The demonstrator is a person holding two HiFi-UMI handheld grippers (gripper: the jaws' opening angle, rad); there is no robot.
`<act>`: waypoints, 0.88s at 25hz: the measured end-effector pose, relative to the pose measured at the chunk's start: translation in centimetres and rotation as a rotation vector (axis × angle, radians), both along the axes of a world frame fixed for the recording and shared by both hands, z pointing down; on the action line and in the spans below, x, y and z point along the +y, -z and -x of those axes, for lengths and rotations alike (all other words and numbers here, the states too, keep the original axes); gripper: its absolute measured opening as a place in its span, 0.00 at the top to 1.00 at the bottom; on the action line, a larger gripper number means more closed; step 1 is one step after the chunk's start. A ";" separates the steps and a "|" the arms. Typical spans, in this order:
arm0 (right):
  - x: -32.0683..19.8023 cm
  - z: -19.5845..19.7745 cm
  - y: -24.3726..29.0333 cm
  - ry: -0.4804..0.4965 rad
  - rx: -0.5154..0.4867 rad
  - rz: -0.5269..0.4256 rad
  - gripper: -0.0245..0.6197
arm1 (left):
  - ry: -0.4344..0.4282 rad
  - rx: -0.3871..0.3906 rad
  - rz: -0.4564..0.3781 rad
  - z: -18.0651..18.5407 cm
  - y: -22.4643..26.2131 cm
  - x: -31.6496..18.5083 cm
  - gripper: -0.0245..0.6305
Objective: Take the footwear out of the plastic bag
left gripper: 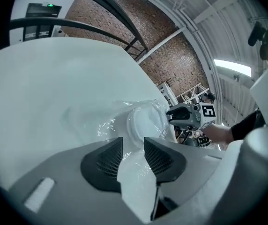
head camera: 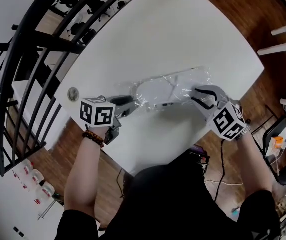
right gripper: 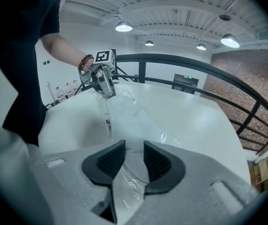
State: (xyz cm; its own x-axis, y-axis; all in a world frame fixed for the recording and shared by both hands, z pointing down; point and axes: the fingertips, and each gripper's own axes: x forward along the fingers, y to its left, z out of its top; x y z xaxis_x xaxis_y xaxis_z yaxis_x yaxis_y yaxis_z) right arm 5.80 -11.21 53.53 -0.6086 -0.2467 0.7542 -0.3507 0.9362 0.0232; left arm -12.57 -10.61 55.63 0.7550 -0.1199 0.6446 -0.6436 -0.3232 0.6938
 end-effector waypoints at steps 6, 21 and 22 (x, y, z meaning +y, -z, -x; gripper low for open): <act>0.0 0.2 0.0 0.016 0.001 -0.009 0.79 | 0.056 0.112 0.068 -1.1 0.4 -0.4 0.69; -1.1 -0.1 1.4 -0.097 -0.104 0.004 0.78 | 0.055 0.065 0.103 -1.7 -0.6 0.0 0.74; -1.7 -0.7 1.9 -0.151 -0.138 0.008 0.77 | 0.056 0.062 0.099 -1.6 -0.7 -0.1 0.75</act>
State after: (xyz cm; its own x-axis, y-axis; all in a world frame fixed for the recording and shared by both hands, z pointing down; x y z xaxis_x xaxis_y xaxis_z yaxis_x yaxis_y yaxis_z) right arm 6.53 -12.92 51.68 -0.6625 -0.3372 0.6689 -0.4868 0.8725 -0.0423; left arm -10.95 -10.66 56.28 0.7877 -0.1016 0.6076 -0.6137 -0.2161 0.7594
